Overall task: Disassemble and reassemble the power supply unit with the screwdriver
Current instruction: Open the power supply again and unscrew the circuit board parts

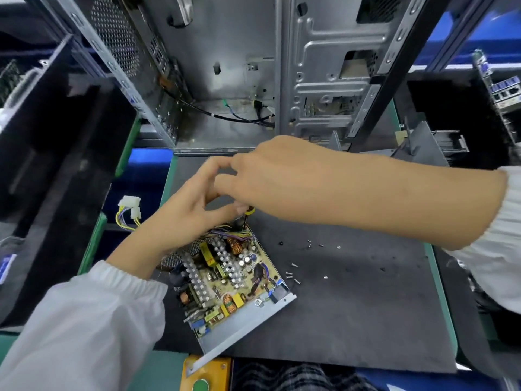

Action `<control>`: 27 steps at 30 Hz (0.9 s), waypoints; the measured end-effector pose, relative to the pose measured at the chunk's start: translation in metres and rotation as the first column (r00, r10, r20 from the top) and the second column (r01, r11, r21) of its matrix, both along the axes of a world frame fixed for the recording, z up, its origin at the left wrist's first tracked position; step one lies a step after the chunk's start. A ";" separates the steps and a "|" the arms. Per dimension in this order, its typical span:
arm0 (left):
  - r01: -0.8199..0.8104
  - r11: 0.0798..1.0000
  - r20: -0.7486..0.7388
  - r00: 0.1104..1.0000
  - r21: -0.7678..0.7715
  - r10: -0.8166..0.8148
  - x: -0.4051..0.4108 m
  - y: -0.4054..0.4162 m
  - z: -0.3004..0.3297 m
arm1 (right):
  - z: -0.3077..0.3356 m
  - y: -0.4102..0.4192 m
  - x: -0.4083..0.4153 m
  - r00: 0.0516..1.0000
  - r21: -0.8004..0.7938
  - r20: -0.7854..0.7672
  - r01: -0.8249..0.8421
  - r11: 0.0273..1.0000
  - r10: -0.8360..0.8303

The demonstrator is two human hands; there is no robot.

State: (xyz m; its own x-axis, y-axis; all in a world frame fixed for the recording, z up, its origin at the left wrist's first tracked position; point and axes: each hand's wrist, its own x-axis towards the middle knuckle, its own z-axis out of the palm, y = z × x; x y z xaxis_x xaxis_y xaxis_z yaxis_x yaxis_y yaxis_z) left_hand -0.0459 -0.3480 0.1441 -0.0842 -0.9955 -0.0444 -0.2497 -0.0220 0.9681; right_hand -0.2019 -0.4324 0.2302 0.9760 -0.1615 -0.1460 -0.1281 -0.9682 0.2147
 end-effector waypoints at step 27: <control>-0.014 0.980 0.205 0.978 0.200 -0.028 -0.008 -0.040 -0.001 | -0.006 -0.052 -0.073 0.736 0.711 0.249 0.303 0.635 -0.630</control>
State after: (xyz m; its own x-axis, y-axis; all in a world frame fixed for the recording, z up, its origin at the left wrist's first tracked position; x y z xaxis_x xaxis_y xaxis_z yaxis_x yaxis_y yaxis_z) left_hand -0.0539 -0.3880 0.1430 -0.0595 -0.9640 -0.2591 -0.4436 -0.2070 0.8720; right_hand -0.2748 -0.4841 0.2242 0.7580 -0.6515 0.0317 -0.5175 -0.6302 -0.5789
